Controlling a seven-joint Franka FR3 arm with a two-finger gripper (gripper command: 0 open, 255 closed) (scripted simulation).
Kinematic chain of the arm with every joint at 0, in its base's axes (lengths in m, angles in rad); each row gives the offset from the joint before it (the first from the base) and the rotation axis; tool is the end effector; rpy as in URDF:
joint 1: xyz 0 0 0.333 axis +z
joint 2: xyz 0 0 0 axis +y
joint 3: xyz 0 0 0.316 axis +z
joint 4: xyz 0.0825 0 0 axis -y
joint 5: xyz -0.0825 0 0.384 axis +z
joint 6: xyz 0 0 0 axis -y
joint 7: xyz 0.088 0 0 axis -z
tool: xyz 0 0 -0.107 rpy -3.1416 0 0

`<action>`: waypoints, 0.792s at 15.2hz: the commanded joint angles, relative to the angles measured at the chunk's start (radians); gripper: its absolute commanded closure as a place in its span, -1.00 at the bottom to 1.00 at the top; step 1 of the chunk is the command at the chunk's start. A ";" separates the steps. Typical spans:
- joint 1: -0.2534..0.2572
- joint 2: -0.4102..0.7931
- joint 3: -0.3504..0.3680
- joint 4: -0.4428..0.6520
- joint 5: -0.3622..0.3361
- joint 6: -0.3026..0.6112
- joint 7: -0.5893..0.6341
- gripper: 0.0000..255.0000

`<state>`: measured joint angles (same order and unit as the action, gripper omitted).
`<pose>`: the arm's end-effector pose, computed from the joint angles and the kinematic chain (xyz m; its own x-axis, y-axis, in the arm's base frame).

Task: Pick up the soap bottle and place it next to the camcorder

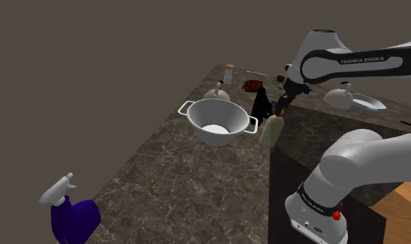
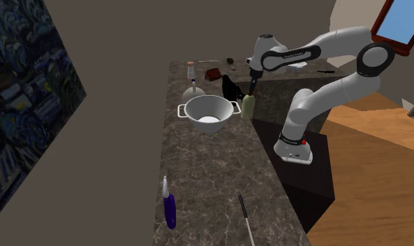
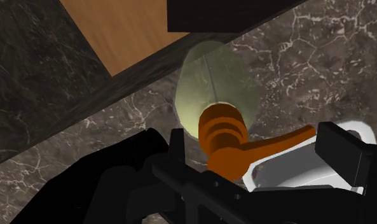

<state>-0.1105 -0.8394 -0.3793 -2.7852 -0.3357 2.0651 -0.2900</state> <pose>0.2750 -0.1555 0.4283 0.9947 0.0553 0.0863 0.0505 -0.9971 0.0571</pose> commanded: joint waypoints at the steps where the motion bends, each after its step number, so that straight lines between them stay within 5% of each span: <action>1: 0.000 0.000 0.000 0.000 0.000 0.000 0.000 -1.00; 5: 0.011 -0.049 0.040 0.098 0.036 -0.148 -0.005 -1.00; 12: 0.010 -0.049 0.040 0.098 0.036 -0.148 -0.005 -1.00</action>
<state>-0.1002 -0.8888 -0.3389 -2.6870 -0.2998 1.9178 -0.2954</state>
